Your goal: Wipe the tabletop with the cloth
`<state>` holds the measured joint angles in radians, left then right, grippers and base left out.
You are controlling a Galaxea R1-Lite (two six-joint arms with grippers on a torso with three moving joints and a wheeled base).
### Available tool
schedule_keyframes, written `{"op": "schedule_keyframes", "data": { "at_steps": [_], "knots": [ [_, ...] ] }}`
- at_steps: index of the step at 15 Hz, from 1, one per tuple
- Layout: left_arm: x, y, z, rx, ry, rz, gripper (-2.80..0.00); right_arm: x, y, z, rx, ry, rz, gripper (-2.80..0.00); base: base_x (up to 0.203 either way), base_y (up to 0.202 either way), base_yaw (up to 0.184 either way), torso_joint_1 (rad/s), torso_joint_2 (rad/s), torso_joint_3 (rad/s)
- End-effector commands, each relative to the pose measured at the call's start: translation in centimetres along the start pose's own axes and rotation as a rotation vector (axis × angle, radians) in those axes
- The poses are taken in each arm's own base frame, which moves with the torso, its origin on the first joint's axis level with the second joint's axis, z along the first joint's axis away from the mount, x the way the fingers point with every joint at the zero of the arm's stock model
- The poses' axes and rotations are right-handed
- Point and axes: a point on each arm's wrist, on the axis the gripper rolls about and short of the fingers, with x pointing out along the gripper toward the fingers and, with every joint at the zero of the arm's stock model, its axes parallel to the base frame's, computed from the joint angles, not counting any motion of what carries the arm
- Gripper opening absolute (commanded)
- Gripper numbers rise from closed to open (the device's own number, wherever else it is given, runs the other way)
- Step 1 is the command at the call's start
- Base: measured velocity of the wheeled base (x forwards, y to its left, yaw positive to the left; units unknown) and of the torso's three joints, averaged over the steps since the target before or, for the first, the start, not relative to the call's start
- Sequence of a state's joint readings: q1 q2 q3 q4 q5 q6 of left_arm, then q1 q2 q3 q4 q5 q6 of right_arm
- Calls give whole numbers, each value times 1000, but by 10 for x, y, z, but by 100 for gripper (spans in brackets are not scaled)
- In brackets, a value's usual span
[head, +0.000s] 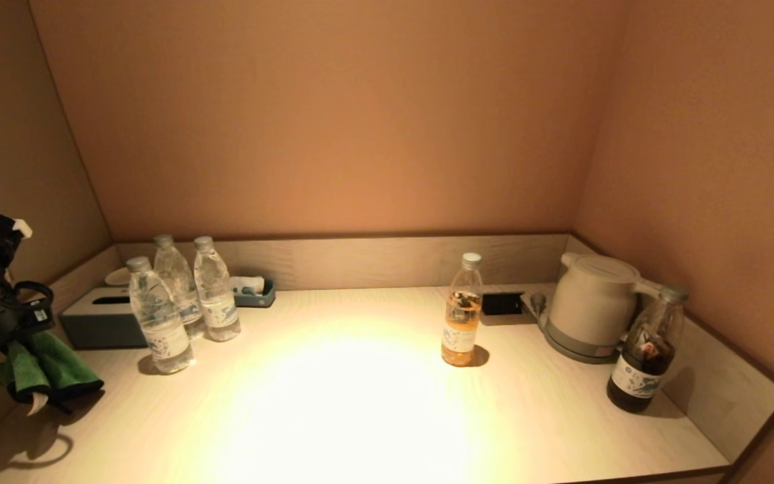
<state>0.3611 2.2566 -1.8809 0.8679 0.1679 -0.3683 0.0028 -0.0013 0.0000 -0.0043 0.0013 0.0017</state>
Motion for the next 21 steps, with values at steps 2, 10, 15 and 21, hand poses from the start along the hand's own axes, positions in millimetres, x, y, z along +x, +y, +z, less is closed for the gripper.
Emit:
{"op": "schedule_keyframes", "data": {
  "at_steps": [2,10,15,21],
  "knots": [
    [3,0,0,-2,7,5,-280,0,0,0,0,1,1,-280,0,0,0,0,0,0],
    [-6,3,5,-36,-14,-2,0,0,0,0,1,1,1,-280,0,0,0,0,0,0],
    [-10,5,2,-40,18,8,0,0,0,0,1,1,1,-280,0,0,0,0,0,0],
    [-41,11,-2,-44,-34,-15,-280,0,0,0,0,1,1,-280,0,0,0,0,0,0]
  ]
}}
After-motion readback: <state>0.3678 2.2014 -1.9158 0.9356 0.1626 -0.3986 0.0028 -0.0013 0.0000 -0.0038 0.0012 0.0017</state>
